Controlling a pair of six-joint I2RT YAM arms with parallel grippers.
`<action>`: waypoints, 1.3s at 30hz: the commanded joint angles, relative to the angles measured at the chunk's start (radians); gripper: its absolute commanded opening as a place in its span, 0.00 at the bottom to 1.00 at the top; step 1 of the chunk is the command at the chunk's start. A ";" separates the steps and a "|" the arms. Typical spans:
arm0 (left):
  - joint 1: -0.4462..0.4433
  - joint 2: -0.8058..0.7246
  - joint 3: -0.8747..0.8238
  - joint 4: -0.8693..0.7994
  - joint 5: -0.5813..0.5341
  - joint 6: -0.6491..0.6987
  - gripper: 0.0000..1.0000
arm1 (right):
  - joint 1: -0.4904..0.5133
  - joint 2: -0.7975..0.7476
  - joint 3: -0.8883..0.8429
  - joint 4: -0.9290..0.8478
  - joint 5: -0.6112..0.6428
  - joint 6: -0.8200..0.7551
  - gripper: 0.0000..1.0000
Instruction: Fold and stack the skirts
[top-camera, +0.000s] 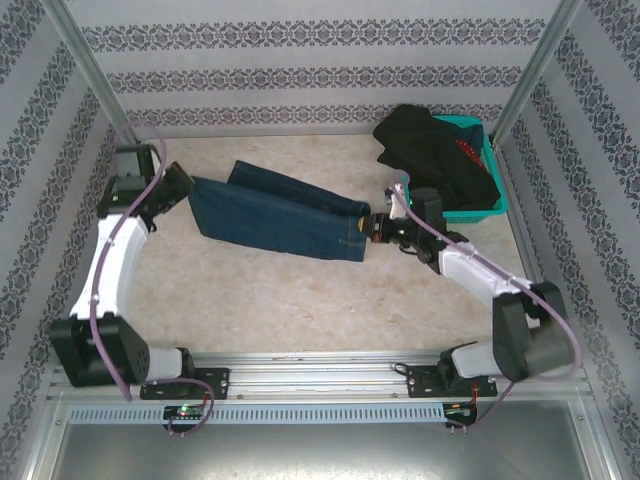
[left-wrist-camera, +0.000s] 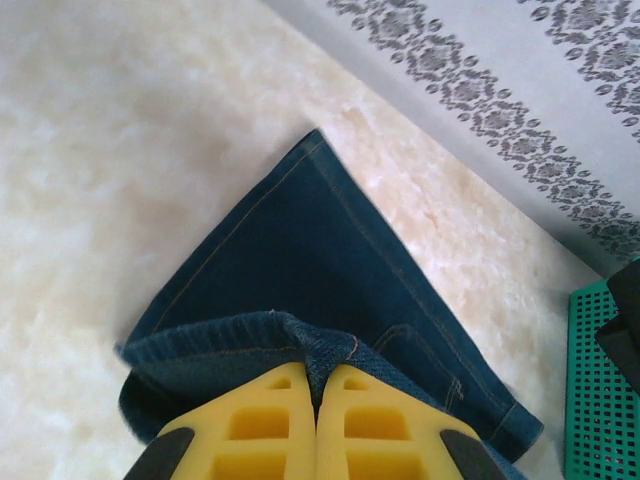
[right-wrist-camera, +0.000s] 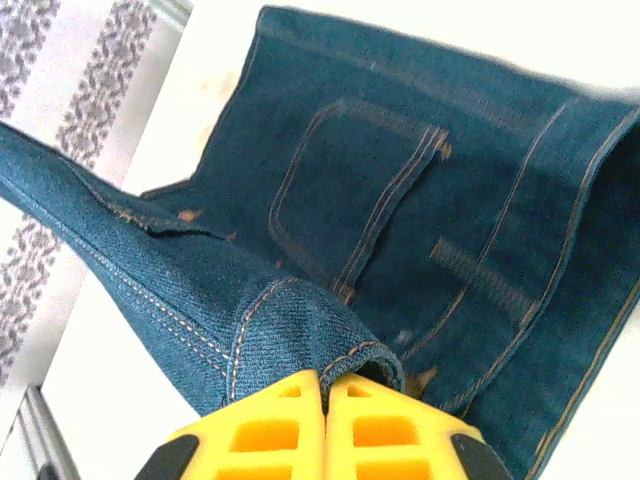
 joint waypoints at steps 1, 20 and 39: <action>-0.003 0.132 0.095 0.087 0.004 0.102 0.00 | -0.035 0.105 0.091 -0.010 0.011 -0.006 0.00; -0.084 0.736 0.658 0.054 0.063 0.307 0.00 | -0.089 0.439 0.361 -0.036 0.080 0.050 0.00; -0.145 0.663 0.641 -0.170 -0.038 0.106 1.00 | 0.006 0.196 0.330 -0.296 0.324 0.217 0.98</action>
